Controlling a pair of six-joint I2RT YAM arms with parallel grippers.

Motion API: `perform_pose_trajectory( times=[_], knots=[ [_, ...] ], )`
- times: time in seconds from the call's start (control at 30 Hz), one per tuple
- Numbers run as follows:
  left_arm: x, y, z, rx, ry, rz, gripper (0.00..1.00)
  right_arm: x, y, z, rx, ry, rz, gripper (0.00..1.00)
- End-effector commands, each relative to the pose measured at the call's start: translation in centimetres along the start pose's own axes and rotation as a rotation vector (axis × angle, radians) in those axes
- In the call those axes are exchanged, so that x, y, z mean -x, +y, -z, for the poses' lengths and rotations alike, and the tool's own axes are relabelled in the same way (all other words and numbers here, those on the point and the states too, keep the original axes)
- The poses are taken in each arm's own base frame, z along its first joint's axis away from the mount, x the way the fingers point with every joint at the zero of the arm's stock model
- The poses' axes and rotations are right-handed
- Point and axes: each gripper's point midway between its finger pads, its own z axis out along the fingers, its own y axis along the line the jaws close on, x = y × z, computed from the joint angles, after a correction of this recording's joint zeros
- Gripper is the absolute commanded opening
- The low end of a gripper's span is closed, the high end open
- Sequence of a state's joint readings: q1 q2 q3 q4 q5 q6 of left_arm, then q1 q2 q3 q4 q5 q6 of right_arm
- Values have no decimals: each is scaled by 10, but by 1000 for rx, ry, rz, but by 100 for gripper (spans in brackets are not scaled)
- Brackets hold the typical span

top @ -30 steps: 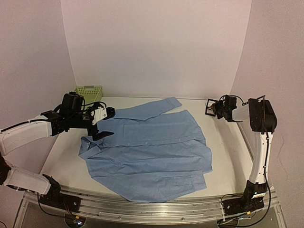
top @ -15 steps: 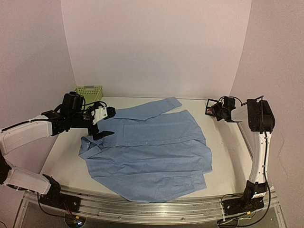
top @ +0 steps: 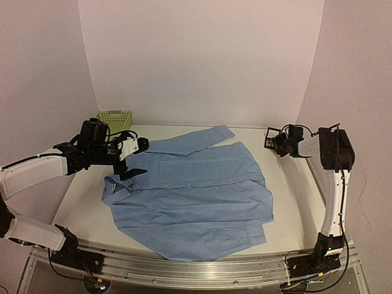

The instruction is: Remove the brooch from the garment

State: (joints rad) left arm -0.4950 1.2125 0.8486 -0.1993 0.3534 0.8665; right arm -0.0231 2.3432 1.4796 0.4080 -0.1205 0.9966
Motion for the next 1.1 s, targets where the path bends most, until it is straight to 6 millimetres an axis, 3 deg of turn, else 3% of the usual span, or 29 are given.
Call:
perform_pose_trajectory(
  times=[0.0,0.2,0.37,0.47,0.53,0.73,0.87,1.07],
  knots=[
    [19,20,5,62,-39,-30,100,11,13,8,-2,-36,50,43],
    [19,21,6,63,-40,-32,99,17,21,10,-11,-44,85,53],
    [19,22,5,66,-40,-36,100,21,26,11,-27,-43,118,68],
    [19,21,4,64,-40,-38,100,23,29,12,-33,-44,135,81],
    [18,21,4,62,-39,-42,100,21,31,11,-36,-32,150,97],
    [20,22,4,63,-42,-49,99,21,39,13,-54,-35,199,98],
    [19,21,4,60,-42,-54,99,15,56,15,-76,-51,268,98],
    [21,22,4,63,-46,-58,99,19,55,19,-142,-71,323,98]
  ],
)
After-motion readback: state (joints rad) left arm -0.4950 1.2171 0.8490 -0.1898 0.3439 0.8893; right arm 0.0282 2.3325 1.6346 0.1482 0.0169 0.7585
